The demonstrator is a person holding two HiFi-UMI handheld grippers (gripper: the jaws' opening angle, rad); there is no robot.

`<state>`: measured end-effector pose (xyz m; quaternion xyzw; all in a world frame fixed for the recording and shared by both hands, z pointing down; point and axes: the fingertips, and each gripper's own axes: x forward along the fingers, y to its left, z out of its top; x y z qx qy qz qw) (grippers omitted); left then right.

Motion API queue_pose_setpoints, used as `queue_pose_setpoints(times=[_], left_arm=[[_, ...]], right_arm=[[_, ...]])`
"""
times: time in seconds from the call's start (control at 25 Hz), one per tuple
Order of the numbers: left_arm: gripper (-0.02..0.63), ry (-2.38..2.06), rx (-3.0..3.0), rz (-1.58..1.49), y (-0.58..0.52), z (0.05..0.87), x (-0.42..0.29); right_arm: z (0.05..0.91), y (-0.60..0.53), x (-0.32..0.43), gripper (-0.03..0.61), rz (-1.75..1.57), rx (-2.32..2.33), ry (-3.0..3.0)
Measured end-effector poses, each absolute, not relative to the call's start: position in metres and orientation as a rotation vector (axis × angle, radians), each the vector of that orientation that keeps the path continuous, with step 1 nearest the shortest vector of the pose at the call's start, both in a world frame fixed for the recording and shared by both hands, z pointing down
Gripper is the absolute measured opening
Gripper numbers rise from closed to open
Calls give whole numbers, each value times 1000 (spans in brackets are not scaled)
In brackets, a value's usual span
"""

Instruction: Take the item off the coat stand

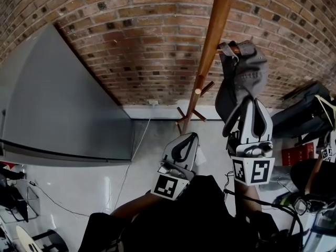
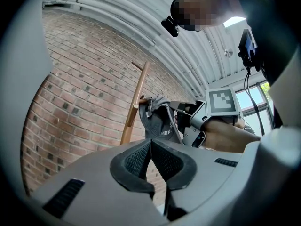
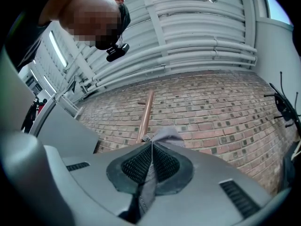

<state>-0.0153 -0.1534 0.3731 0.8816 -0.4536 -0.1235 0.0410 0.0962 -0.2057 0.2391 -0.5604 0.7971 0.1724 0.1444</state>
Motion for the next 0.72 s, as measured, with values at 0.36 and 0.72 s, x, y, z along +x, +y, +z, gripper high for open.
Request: queue_pose_setpoints(times=[0.36,0.72], left_arm=[[18,-1388,2698,-387,-153,373,-15],[18,-1377,2679,-381,-153,380,-15]], right_arm=[[245,-208,92,21,481,-1604,2326],[274,-228,93,21,315,-1592,2358]])
